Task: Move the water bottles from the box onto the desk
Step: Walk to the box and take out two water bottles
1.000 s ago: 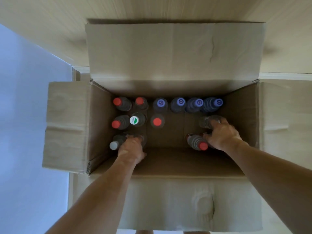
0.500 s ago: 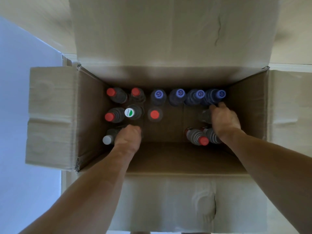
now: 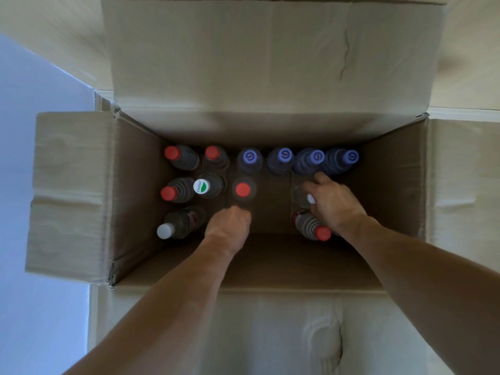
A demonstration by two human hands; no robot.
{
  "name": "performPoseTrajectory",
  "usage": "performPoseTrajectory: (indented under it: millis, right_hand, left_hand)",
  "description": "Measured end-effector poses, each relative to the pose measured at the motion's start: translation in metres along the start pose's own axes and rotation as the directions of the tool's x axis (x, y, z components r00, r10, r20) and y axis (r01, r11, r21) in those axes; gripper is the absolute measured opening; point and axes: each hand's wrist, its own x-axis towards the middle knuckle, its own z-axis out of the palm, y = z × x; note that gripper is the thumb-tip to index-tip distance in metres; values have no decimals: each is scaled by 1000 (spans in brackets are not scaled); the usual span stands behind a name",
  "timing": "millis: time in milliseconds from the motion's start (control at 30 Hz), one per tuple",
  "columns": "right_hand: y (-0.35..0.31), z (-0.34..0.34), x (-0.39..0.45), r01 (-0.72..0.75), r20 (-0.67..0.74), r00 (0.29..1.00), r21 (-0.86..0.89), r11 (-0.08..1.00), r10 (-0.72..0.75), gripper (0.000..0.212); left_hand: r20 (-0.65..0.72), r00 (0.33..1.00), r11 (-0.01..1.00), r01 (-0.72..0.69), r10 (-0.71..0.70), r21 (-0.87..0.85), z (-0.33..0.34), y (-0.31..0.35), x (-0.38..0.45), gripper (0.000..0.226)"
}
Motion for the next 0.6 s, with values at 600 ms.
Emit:
performPoseTrajectory:
  millis: [600]
  right_hand:
    - [29,29,33,4,55,998,241,971,-18,70]
  left_hand:
    - [-22,998,934,-58,53,-353,31,-32,21,87]
